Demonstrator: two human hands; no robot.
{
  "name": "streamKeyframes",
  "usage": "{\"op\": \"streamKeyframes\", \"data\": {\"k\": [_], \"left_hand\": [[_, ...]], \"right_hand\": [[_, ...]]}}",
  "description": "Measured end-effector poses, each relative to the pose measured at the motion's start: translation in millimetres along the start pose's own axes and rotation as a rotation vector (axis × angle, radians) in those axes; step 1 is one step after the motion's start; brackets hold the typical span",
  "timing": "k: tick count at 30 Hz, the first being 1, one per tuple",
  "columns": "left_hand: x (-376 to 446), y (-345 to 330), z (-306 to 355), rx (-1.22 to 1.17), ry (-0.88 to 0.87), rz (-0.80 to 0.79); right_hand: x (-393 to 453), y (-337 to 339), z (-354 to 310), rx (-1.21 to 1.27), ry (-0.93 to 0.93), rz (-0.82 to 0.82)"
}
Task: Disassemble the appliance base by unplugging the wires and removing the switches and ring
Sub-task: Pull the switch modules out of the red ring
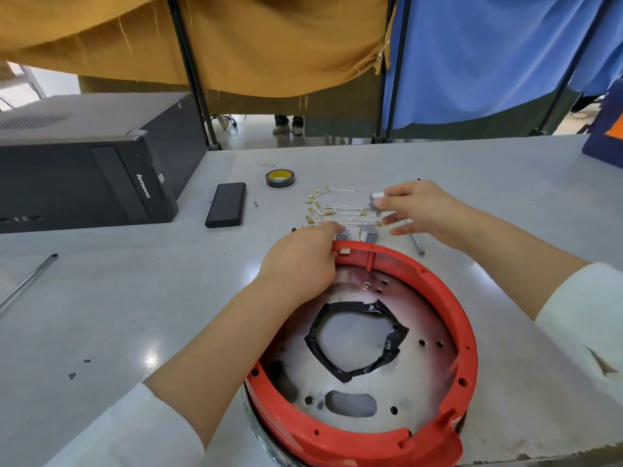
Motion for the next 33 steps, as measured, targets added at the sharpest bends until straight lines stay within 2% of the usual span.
{"op": "streamKeyframes", "data": {"k": [6, 9, 15, 17, 19, 21, 24, 29, 33], "left_hand": [[1.1, -0.4, 1.2, 0.056, -0.040, -0.024], [2.4, -1.7, 1.1, 0.071, -0.042, -0.014], [3.4, -2.5, -0.5, 0.064, -0.040, -0.017], [4.2, -2.5, -1.5, 0.042, -0.037, -0.017], [4.9, -1.5, -3.5, -0.023, -0.015, -0.035], [5.9, 0.4, -6.0, -0.129, 0.026, -0.050], [7.4, 2.1, -10.5, -0.245, 0.116, -0.036], [7.7, 2.3, -10.7, 0.019, 0.238, -0.027], [1.9, 11.7, -13.5, -0.016, 0.267, -0.015]], "right_hand": [[15.7, 26.4, 28.7, -0.958, -0.044, -0.111], [28.1, 17.0, 34.3, -1.134, -0.031, -0.138], [44.0, 1.4, 24.9, -1.154, -0.026, -0.227], [37.1, 0.8, 20.7, -1.122, -0.034, -0.197], [20.8, -0.2, 15.3, -0.986, 0.000, -0.135], [-2.1, -3.9, 12.1, -0.749, 0.054, -0.081], [-39.7, -13.4, 13.2, -0.474, 0.029, -0.110], [-72.5, -22.0, 26.0, -0.443, -0.056, -0.172], [-85.4, -16.8, 20.4, -0.313, -0.094, -0.151]]}}
Point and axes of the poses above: each hand's wrist, its own x-axis towards the middle knuckle, its own y-axis out of the back of the hand, z = x × y, the point moved 2 cm from there along x, towards the middle knuckle, and after that the axes turned 9 degrees about -z, right-handed, at the moved point
